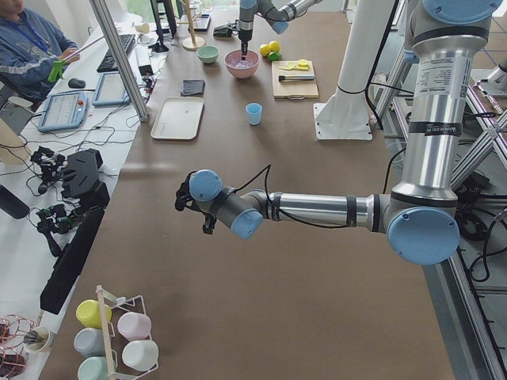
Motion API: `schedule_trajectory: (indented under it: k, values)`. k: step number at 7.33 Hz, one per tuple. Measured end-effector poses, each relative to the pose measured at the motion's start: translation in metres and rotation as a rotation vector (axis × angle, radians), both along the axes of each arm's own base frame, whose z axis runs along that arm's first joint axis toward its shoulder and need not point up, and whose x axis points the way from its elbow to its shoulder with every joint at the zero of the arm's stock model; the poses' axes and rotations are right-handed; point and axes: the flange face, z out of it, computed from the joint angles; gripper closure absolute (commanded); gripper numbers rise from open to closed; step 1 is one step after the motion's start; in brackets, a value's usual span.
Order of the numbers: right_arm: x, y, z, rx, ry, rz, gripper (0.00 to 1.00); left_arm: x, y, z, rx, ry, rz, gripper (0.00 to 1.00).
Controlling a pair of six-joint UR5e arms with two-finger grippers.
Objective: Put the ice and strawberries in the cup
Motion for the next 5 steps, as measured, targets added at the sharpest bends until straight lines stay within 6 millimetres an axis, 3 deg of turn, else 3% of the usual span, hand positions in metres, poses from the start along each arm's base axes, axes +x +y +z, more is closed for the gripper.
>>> schedule_trajectory:
  k: [1, 5]
  values:
    - [0.001, -0.002, 0.001, 0.004, 0.003, -0.002, 0.18, 0.000, 0.000, 0.000, -0.001, 0.000, 0.000, 0.02]
    - [0.006, -0.014, 0.015, 0.013, 0.019, -0.033, 0.21, 0.001, 0.000, 0.000, 0.001, 0.000, 0.002, 0.02]
